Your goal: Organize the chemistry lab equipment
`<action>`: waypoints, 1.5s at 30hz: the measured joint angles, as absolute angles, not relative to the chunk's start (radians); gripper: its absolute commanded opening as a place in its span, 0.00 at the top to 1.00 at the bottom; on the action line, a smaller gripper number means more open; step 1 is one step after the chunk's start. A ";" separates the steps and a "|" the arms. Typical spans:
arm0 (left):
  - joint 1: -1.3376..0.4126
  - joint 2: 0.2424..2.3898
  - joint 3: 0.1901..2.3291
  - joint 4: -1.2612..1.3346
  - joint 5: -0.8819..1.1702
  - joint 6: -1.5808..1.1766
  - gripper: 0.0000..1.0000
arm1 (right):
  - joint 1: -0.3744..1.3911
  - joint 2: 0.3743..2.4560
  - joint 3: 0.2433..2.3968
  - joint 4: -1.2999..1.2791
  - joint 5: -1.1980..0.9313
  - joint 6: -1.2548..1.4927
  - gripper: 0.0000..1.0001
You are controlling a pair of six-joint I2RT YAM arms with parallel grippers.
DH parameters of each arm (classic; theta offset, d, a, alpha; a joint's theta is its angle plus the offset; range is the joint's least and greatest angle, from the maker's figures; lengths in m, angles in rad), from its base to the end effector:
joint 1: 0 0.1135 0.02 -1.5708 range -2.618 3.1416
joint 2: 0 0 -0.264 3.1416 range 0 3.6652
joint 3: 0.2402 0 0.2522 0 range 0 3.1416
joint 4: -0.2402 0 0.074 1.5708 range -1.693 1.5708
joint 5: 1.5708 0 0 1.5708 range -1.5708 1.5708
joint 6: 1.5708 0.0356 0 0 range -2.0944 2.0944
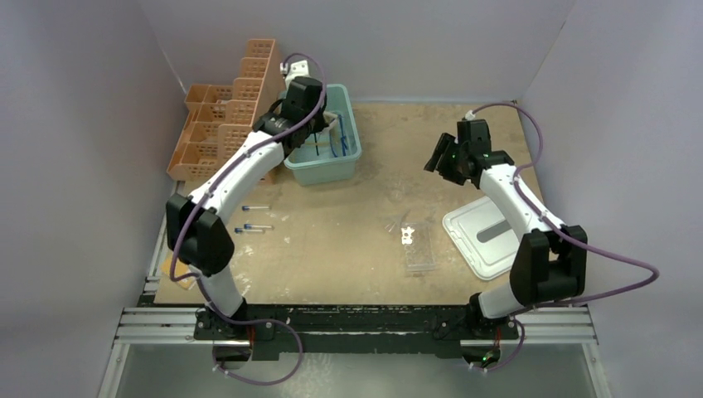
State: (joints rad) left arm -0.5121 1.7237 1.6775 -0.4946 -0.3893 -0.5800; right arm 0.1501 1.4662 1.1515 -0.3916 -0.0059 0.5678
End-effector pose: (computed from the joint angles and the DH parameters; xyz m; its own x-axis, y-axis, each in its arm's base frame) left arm 0.3547 -0.1839 0.3680 -0.4684 -0.3183 -0.8242 -0.1040 0.9462 -0.3064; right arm 0.3236 0.0492 0.2862 -0.6238 0.4495 -0.6393 0.2153 0.8852 0.4124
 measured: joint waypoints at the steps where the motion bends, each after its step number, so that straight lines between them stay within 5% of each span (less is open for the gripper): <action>1: -0.502 1.748 1.695 -0.496 -0.388 -0.574 1.00 | 0.150 1.481 1.161 -0.391 -0.003 0.568 0.38; 16: -0.434 2.149 1.831 -0.532 -0.307 -0.536 1.00 | 0.149 1.633 1.263 -0.391 0.012 0.569 0.39; 42: -0.434 2.077 1.737 -0.542 -0.209 -0.500 1.00 | 0.149 1.658 1.279 -0.391 -0.011 0.584 0.39; 45: -0.434 2.080 1.736 -0.549 -0.191 -0.500 0.89 | 0.149 1.658 1.279 -0.391 -0.021 0.583 0.39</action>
